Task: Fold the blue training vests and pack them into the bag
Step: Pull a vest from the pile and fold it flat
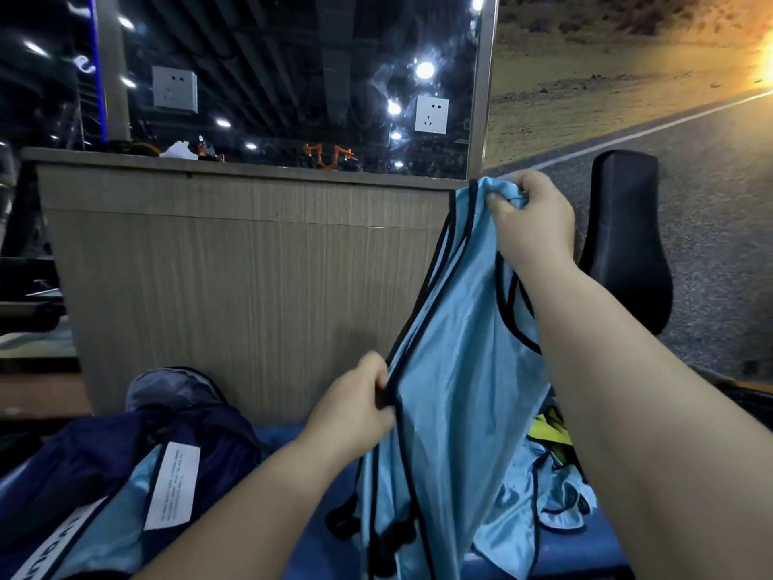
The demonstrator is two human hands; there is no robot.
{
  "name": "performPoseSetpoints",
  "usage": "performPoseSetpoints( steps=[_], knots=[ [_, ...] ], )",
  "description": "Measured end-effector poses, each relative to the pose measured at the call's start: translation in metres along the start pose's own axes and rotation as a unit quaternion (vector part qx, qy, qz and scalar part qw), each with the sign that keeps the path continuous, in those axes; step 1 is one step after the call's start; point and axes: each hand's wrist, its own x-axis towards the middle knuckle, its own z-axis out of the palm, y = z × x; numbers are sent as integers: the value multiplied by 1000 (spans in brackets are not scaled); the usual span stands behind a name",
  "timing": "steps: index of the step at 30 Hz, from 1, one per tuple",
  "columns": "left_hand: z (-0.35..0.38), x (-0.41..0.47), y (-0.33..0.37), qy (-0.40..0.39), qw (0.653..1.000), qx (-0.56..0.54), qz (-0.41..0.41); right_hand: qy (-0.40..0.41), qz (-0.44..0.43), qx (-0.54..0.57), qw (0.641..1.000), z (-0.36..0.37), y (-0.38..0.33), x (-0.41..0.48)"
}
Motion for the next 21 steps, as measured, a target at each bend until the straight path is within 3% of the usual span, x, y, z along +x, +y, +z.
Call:
performPoseSetpoints(
  steps=[5,9,14,18,21],
  knots=[
    [-25,13,-27,20,995,-35,-90,9,25,43,999,-5,13,2],
    [-50,22,-35,15,971,-196,-140,10,60,110,992,-4,18,3],
    [-88,25,-38,-119,896,-412,-116,-8,111,239,965,-6,10,6],
    [-113,38,-50,-163,842,-506,-90,-24,126,271,954,-6,13,9],
    [-117,48,-55,-201,855,-469,-97,-36,160,238,957,1,37,5]
  ],
)
